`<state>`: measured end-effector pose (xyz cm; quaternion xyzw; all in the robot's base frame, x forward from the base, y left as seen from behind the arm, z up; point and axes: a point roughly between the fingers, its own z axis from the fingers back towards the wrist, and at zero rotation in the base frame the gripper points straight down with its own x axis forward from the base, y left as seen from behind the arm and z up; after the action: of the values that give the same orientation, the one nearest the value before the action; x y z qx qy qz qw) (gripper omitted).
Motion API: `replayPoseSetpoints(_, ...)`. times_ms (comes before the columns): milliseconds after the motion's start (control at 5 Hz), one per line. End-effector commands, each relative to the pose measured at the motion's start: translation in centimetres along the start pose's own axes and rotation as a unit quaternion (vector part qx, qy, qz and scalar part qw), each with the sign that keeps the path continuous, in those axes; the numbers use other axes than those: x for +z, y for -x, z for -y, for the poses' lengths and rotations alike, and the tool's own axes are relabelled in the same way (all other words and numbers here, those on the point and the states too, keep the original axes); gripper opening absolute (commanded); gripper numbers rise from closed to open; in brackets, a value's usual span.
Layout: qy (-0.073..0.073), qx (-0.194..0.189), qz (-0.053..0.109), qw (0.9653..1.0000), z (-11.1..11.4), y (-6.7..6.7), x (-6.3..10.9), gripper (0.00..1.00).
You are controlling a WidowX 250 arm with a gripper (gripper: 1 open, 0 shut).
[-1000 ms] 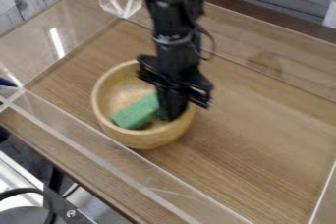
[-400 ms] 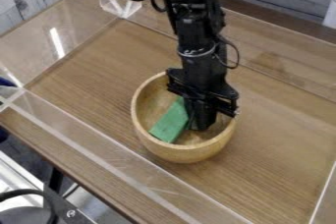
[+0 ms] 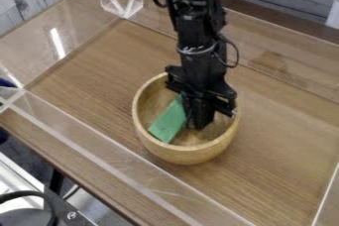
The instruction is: Remove the green block from inside the brown bowl and put it on the table
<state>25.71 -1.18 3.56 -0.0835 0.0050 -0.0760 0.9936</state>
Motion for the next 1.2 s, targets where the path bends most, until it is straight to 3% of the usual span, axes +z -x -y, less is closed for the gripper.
replayPoseSetpoints(0, -0.013, -0.008, 0.021, 0.9997, -0.8, -1.4, 1.2, 0.0)
replayPoseSetpoints(400, -0.026, -0.007, 0.025, 0.9993, -0.7, -1.8, 1.2, 0.0)
replayPoseSetpoints(800, -0.015, -0.028, 0.039, 0.9987, -0.3, -2.3, 2.2, 0.0)
replayPoseSetpoints(1000, -0.038, -0.04, 0.041, 0.9976, 0.6, -2.4, 3.3, 1.0)
